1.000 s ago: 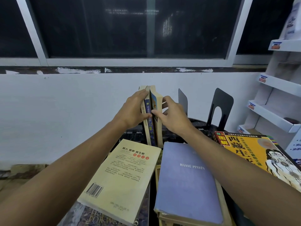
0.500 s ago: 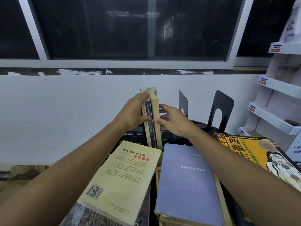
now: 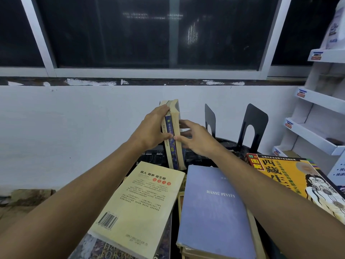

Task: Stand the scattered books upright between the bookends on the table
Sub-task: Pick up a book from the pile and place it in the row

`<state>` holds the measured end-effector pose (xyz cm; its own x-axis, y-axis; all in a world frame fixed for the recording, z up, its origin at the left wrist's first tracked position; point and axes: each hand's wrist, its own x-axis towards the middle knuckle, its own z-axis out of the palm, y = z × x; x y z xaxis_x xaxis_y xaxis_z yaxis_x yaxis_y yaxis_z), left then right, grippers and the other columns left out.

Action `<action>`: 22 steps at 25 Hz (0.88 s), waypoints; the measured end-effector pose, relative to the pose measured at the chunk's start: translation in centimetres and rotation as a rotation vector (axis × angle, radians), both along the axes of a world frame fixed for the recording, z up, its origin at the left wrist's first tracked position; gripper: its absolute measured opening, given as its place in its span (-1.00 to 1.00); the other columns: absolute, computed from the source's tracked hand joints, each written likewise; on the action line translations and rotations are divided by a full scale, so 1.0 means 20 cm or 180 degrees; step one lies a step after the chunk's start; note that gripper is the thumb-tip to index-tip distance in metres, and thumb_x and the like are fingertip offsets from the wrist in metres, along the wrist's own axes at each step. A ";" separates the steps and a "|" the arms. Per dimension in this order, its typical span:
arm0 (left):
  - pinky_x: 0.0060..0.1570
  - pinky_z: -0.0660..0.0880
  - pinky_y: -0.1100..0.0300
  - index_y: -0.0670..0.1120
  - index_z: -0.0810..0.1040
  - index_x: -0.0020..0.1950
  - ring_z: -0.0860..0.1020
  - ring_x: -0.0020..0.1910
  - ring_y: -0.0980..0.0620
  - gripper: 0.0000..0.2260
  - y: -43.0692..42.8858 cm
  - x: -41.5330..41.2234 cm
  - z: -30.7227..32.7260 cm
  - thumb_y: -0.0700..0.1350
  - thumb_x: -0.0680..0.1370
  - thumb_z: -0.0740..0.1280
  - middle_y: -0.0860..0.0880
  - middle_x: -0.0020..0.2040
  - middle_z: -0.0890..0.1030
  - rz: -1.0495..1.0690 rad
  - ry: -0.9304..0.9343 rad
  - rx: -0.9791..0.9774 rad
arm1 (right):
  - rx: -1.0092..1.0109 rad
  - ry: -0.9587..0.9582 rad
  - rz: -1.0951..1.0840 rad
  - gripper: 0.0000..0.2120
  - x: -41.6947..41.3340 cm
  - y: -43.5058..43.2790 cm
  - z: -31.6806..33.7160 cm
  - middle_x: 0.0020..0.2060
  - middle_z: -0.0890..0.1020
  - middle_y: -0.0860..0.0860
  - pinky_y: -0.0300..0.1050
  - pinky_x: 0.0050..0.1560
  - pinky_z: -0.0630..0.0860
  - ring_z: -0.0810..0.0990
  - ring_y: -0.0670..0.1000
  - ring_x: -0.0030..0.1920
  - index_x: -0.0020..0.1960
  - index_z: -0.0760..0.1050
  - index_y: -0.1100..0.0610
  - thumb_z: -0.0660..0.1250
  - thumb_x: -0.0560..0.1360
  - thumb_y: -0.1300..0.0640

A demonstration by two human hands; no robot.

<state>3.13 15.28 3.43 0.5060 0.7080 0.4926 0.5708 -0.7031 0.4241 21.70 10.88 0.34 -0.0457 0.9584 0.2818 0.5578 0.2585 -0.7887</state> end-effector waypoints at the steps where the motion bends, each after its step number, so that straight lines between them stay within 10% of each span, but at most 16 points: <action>1: -0.11 0.48 0.38 -0.05 0.35 0.43 0.50 0.15 0.07 -0.36 0.00 0.00 0.00 -0.16 0.44 0.57 -0.06 0.32 0.48 0.0006 0.0004 -0.0006 | 0.0006 -0.0084 -0.0007 -0.43 0.00 0.00 0.00 0.37 0.53 -0.08 0.03 0.04 0.69 0.57 -0.02 0.28 0.52 0.34 0.00 0.43 0.56 0.09; 12: 0.47 0.26 -0.24 0.02 0.31 0.55 0.18 0.54 -0.12 -0.22 -0.11 0.07 0.05 0.08 0.41 0.57 -0.03 0.55 0.24 0.0446 0.0081 0.0276 | 0.0186 -0.0908 -0.0143 -0.34 0.13 -0.16 0.12 0.43 0.42 -0.05 -0.12 0.27 0.52 0.46 -0.10 0.34 0.54 0.27 0.03 0.44 0.54 -0.08; 22: 0.33 0.30 0.22 0.08 0.46 0.44 0.36 0.41 0.11 -0.46 -0.47 0.45 0.06 0.19 0.50 0.44 0.09 0.39 0.42 -0.0524 -0.0068 0.0356 | 0.0212 -0.2356 -0.0423 -0.40 0.60 -0.63 0.24 0.39 0.36 -0.11 -0.19 0.32 0.34 0.37 -0.09 0.37 0.52 0.28 -0.05 0.31 0.56 -0.24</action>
